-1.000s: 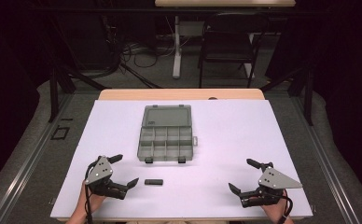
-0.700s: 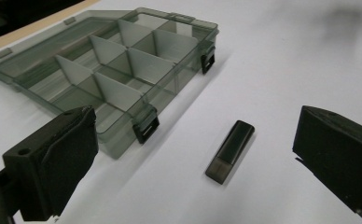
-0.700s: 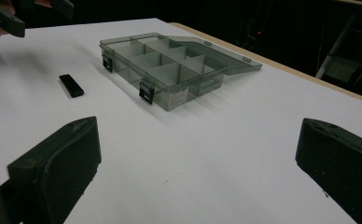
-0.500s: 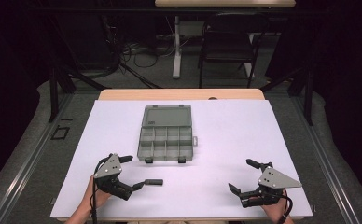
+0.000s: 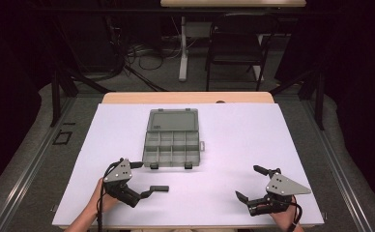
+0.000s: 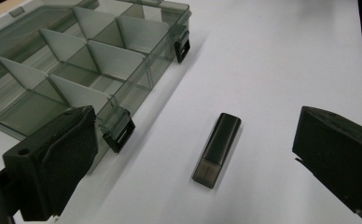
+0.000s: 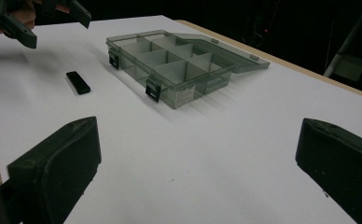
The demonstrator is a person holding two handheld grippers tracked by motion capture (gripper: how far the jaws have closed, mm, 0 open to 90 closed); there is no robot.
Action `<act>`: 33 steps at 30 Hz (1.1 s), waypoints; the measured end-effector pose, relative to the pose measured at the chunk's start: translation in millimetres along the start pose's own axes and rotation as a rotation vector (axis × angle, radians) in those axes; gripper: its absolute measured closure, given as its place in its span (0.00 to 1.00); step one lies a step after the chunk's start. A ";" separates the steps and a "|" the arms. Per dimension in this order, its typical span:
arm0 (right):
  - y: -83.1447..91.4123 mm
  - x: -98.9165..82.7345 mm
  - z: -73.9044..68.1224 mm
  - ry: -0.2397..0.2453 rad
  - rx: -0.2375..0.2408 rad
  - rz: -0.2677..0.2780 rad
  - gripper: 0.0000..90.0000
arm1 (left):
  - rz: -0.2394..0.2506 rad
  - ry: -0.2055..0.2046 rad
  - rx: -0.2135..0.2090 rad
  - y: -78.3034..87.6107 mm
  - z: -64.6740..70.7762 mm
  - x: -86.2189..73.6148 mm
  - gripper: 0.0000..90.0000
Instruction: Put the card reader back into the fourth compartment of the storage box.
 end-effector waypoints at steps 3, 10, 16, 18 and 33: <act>-0.4 -0.5 1.0 -0.007 0.002 -0.004 0.00 | -0.022 -0.002 -0.026 -4.1 -2.3 -0.9 0.00; 0.1 -0.1 0.3 -0.002 0.005 0.000 0.00 | -0.055 -0.010 -0.049 -8.5 -5.3 -0.4 0.00; -0.3 -0.4 -0.1 -0.006 0.011 -0.005 0.00 | -0.094 -0.030 -0.071 -11.6 -8.3 -0.8 0.00; 0.1 -0.1 0.0 -0.001 0.010 -0.001 0.00 | -0.101 -0.036 -0.074 -12.0 -8.0 -0.5 0.00; -1.3 -1.1 -0.1 0.000 0.017 -0.010 0.00 | -0.145 -0.089 -0.148 -17.1 -11.5 -3.0 0.17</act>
Point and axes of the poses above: each handheld gripper's, and its own axes: y roughly backward along the jaws, x roughly out of its top, z roughly to its right, the point moved 3 cm from there along -y, roughly forward along the jaws, and after that the axes turned 15 degrees about -x, right-handed, at the moved point
